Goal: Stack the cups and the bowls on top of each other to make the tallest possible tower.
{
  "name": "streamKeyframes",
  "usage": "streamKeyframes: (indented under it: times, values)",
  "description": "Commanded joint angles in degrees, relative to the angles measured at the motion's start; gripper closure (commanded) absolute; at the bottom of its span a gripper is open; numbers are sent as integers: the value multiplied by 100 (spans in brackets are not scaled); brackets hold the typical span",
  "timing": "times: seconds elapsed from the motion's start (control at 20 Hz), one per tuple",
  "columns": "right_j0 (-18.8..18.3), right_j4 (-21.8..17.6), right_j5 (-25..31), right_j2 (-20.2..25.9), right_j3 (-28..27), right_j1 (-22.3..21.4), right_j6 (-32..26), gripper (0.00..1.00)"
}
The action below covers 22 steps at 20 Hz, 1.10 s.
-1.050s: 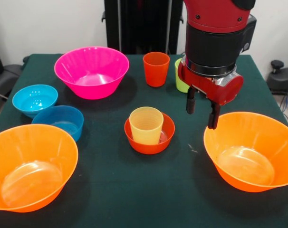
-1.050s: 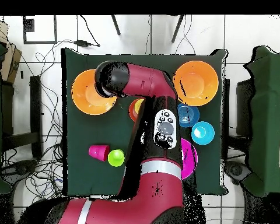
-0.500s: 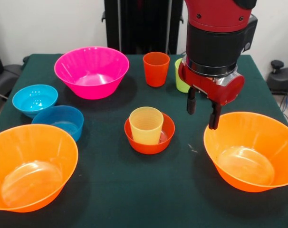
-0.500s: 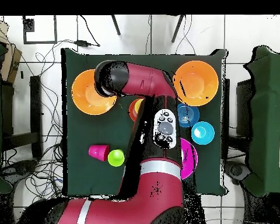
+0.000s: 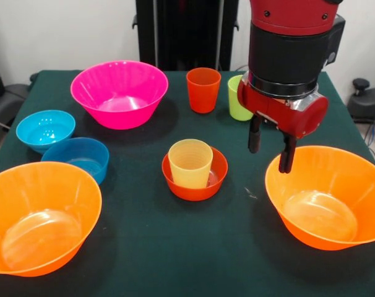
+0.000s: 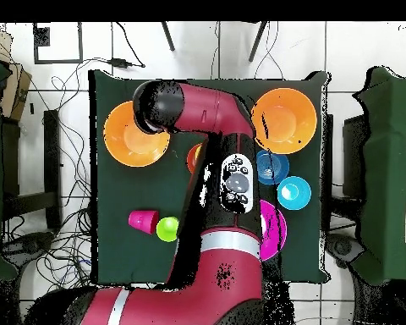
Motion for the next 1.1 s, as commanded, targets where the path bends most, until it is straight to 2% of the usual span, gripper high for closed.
streamKeyframes:
  times: [0.05,0.3,0.75,1.1]
  values:
    - [232,34,534,309,-377,293,494,0]
    - [336,2,173,234,-487,591,511,0]
    - [348,-104,-199,230,-368,860,270,0]
    - [318,-105,-142,217,-84,643,135,0]
